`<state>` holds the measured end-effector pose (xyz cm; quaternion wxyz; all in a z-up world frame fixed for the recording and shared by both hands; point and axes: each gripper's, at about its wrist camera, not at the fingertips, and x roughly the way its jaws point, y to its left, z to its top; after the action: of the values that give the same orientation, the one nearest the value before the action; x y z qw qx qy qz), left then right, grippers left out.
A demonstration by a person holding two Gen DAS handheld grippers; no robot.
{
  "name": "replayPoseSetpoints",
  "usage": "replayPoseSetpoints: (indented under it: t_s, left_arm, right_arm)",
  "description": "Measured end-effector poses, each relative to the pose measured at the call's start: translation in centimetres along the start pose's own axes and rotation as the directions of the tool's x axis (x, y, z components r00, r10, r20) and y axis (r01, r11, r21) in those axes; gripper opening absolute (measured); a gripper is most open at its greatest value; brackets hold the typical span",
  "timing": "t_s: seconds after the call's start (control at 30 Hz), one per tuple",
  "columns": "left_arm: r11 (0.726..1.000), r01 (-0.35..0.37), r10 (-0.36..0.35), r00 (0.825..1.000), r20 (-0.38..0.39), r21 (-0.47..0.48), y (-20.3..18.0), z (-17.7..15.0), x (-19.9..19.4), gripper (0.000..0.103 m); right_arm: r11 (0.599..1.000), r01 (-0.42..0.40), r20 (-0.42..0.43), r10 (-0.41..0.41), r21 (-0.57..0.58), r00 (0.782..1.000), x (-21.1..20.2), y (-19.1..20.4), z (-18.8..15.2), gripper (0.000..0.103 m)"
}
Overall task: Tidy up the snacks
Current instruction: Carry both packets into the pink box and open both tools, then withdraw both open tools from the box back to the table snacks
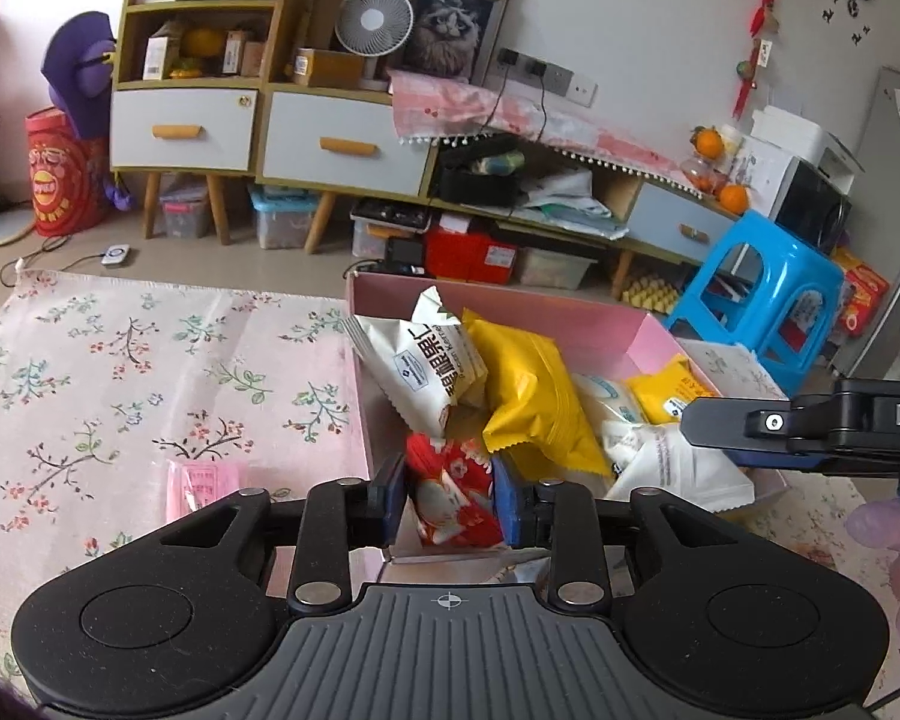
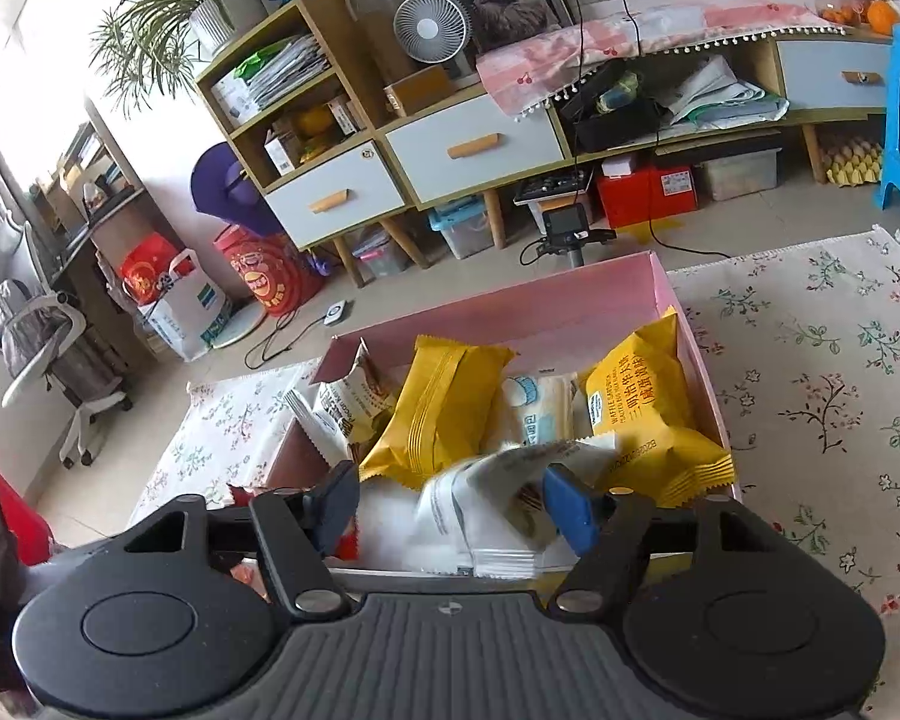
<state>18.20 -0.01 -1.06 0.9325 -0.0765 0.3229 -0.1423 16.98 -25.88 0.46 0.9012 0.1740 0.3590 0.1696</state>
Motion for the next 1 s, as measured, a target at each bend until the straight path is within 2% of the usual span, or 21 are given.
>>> replayPoseSetpoints:
  t_s: [0.03, 0.2, 0.3, 0.57, 0.7, 0.83, 1.0]
  left_arm:
    - [1.000, -0.001, 0.001, 1.000, 0.000, 0.005, -0.1, 0.0, -0.1, 0.035]
    - [1.000, 0.015, -0.016, 1.000, 0.014, 0.027, -0.7, 0.1, -0.6, 0.056]
    - [0.999, 0.019, -0.019, 1.000, 0.007, 0.044, -1.2, 0.0, -0.8, 0.063]
    - [0.999, 0.024, -0.023, 0.999, -0.036, 0.030, -1.4, -0.4, -2.0, 0.076]
    - [1.000, -0.006, 0.007, 0.999, -0.054, 0.029, -1.4, -1.3, -2.7, 0.083]
    - [0.999, -0.016, 0.018, 0.996, -0.093, 0.029, -1.1, -2.2, -3.4, 0.084]
    - [0.999, -0.026, 0.029, 0.994, -0.104, 0.029, -0.4, -3.1, -4.5, 0.091]
  right_arm:
    - [1.000, 0.000, 0.000, 0.000, -0.001, 1.000, -0.1, 0.0, 0.0, 0.065]
    - [1.000, 0.012, -0.010, -0.013, -0.013, 1.000, -0.2, 0.4, 0.0, 0.071]
    - [0.999, 0.023, -0.014, -0.023, -0.028, 1.000, -0.5, 0.6, -0.1, 0.075]
    - [0.996, 0.057, -0.006, -0.057, -0.062, 0.998, -1.9, 0.8, -0.3, 0.083]
    - [0.992, 0.084, 0.010, -0.084, -0.092, 0.996, -2.9, 0.5, -1.2, 0.088]
    - [0.982, 0.134, -0.008, -0.136, -0.131, 0.991, -3.3, -0.1, -2.4, 0.088]
    - [0.971, 0.163, 0.000, -0.166, -0.175, 0.986, -4.6, -0.5, -3.4, 0.089]
